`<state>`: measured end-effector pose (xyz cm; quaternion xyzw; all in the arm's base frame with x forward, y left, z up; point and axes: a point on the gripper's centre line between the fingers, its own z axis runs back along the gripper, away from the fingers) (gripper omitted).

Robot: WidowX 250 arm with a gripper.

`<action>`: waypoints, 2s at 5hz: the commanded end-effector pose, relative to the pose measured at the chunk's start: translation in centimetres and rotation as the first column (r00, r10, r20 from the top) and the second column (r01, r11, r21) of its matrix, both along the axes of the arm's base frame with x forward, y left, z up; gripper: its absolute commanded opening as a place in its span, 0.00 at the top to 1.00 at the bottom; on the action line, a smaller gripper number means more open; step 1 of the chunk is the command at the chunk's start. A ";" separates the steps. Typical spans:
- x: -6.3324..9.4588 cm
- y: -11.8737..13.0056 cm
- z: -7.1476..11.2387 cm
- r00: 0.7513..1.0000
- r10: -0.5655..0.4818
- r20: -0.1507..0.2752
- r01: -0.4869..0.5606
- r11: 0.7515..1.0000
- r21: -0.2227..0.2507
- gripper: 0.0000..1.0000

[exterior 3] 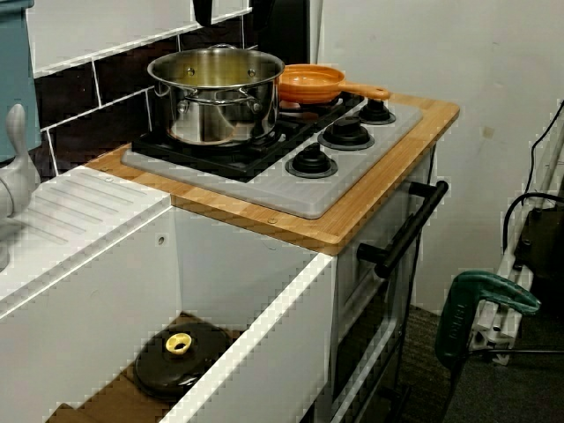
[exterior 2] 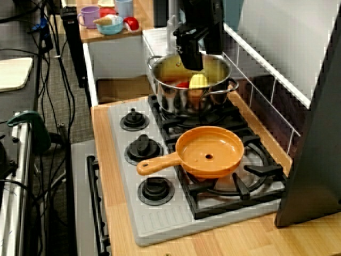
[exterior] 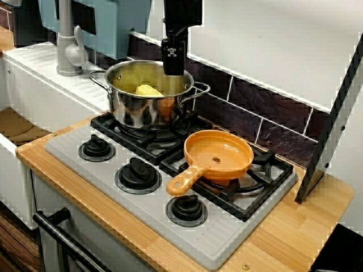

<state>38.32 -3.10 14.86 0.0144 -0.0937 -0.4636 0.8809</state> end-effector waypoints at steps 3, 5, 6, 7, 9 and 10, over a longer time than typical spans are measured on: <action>-0.1 1.6 2.5 1.000 0.005 0.029 -0.005 1.000 -0.015 0.00; -0.1 2.4 3.5 1.000 -0.008 -0.002 0.008 0.999 -0.052 0.00; -0.3 2.8 4.8 0.999 -0.031 -0.017 0.029 0.996 -0.080 0.00; -0.7 3.0 5.4 0.999 -0.042 0.003 0.042 0.997 -0.068 0.00; -1.9 4.3 3.9 0.998 -0.028 0.065 0.030 0.999 -0.038 0.00; -2.1 4.8 3.3 0.997 -0.036 0.072 0.038 0.999 -0.023 0.00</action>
